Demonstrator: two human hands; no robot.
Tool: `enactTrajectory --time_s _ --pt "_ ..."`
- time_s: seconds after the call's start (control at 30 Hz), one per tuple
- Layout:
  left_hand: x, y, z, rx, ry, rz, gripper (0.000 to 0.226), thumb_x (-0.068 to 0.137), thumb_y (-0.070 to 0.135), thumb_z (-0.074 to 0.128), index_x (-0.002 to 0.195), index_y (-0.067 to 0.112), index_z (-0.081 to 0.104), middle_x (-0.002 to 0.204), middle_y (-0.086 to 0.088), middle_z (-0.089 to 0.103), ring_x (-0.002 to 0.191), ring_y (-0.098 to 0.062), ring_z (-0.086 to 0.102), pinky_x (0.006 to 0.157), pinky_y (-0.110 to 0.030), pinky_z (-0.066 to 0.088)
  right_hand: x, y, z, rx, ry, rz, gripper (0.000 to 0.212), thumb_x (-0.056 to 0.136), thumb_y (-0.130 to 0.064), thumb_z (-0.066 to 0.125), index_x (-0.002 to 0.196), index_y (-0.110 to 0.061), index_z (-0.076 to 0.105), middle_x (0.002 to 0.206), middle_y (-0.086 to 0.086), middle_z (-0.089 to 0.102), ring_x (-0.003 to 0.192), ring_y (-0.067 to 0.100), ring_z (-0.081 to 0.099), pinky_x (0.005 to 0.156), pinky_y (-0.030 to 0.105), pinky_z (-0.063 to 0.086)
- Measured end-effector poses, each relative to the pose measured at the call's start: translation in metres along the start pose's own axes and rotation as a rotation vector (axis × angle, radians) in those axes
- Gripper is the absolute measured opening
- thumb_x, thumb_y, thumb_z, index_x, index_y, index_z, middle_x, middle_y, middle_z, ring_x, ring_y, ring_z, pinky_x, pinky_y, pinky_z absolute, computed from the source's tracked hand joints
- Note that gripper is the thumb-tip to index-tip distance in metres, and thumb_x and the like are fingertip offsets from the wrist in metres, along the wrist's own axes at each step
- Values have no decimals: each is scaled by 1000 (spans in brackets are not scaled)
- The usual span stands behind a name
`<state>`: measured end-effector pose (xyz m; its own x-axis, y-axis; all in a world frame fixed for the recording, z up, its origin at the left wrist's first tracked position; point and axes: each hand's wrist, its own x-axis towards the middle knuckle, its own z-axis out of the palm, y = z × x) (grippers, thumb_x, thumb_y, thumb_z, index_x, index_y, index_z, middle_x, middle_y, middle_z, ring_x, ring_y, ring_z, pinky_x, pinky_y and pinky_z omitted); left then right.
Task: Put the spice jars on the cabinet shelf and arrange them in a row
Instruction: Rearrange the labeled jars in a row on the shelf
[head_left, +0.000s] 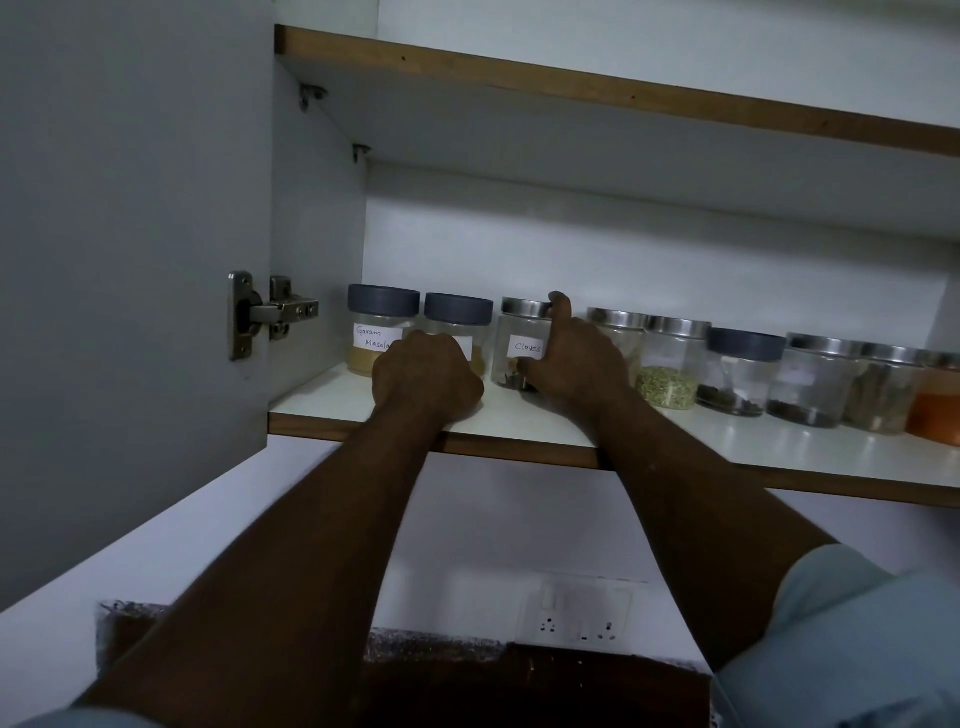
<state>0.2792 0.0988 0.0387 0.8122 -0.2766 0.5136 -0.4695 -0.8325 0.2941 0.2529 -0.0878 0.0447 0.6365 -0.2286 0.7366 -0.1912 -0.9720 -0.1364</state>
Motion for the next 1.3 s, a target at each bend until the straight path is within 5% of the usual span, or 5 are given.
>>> enactTrajectory --time_s 0.73,0.9,1.0,1.1,1.3 --pt "3 -3 4 -22 3 -25 60 86 44 70 134 13 57 139 -12 51 117 -31 57 89 -42 50 -1 5 -7 9 62 102 102 81 -64 66 159 -20 17 117 11 68 102 31 67 83 41 57" --pt "1 5 4 -42 10 286 27 88 49 63 95 23 67 92 -1 66 91 -22 64 81 -39 56 -1 20 -28 -93 408 122 71 89 -59 62 143 -17 43 129 11 58 102 30 66 75 35 50" --pt "3 9 4 -93 -18 397 25 85 52 63 78 28 64 73 8 59 79 -17 63 73 -37 56 -1 45 -35 -149 252 128 79 88 -58 66 151 -21 36 146 12 45 115 34 61 86 43 56" --pt "5 13 8 -134 -56 487 22 82 53 64 84 31 71 85 9 65 81 -15 61 71 -34 54 -4 59 -34 -180 62 101 83 86 -58 68 153 -24 34 152 10 41 123 37 57 92 47 55" --pt "2 44 17 -85 -124 561 24 90 42 57 106 34 73 109 5 68 95 -21 63 82 -36 54 -6 73 -42 -149 81 20 80 73 -63 77 135 -24 46 134 3 54 106 27 61 81 39 54"
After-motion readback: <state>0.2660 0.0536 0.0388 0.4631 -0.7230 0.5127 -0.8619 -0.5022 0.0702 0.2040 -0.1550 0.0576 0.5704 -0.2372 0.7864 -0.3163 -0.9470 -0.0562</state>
